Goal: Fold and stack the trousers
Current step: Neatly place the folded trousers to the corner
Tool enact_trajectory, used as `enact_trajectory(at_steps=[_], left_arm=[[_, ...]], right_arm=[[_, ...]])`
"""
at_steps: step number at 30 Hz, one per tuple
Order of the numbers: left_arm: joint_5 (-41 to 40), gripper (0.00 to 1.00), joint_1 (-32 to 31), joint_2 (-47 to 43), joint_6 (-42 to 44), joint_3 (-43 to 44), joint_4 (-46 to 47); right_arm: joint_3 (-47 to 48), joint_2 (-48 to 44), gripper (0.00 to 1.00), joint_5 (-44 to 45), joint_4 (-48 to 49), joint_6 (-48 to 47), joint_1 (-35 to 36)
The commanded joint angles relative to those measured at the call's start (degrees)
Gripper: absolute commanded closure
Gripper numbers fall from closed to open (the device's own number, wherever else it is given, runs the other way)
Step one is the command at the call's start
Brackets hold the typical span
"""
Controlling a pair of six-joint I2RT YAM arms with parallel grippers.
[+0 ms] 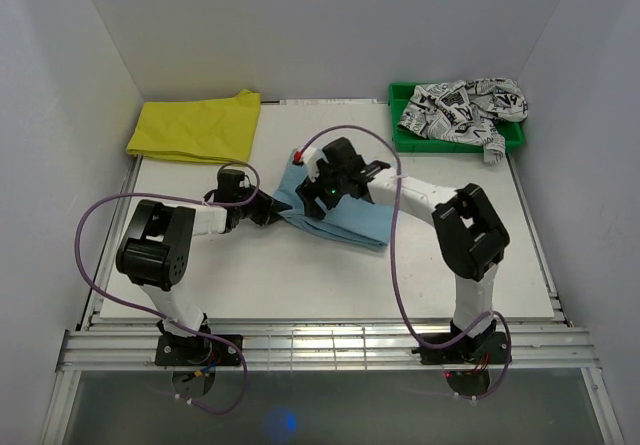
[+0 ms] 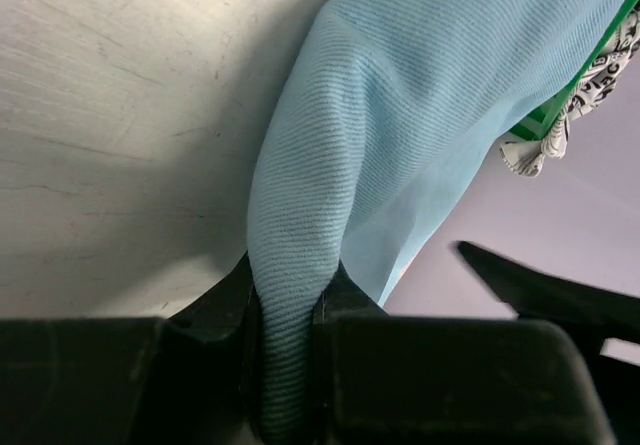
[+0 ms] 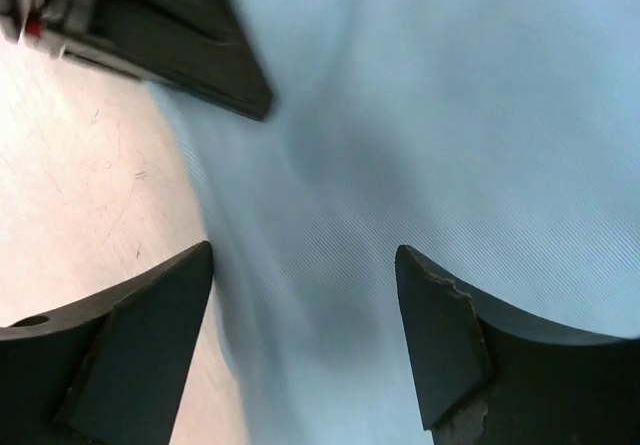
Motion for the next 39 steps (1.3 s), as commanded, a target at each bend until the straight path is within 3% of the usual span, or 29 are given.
enact_trajectory(at_steps=[1, 6, 12, 16, 26, 30, 32, 33, 35, 39], left_arm=[[-2.3, 1.00, 0.3, -2.5, -2.8, 1.2, -2.3], [-1.7, 1.00, 0.3, -3.6, -6.6, 4.3, -6.3], [-0.8, 1.00, 0.2, -2.4, -7.8, 7.5, -6.6], [-0.8, 1.00, -0.1, -1.9, -7.5, 8.3, -7.2], [-2.6, 1.00, -1.1, -3.9, -5.9, 6.1, -9.7], [-4.9, 1.00, -1.1, -4.8, -3.6, 6.9, -11.7], [-5.9, 1.00, -1.1, -5.2, -2.7, 7.3, -13.9], [-6.8, 1.00, -1.1, -5.5, -2.0, 7.8, -14.6], [-8.2, 1.00, -1.1, -6.2, -1.0, 7.7, -15.5], [-7.9, 1.00, -1.1, -7.5, -1.2, 5.9, -14.9]], right_arm=[[0.9, -9.6, 0.19, -2.3, -6.6, 8.3, -9.9], [-5.0, -14.7, 0.15, -7.8, -15.7, 17.8, -22.8], [-22.6, -18.7, 0.07, -15.1, -13.2, 33.5, -32.6], [-26.8, -19.6, 0.06, -16.9, -9.5, 40.7, -32.3], [-32.0, -13.1, 0.06, -11.1, 0.1, 52.7, -25.9], [-30.4, -10.1, 0.16, -3.8, -2.7, 54.7, -21.0], [-28.9, -8.3, 0.27, 1.8, -5.6, 54.1, -20.0], [-26.8, -7.6, 0.39, 3.2, -6.5, 52.8, -19.4], [-24.0, -5.3, 0.50, 9.1, -9.6, 50.6, -19.1], [-18.1, -2.9, 0.92, 12.0, -10.4, 43.7, -21.6]])
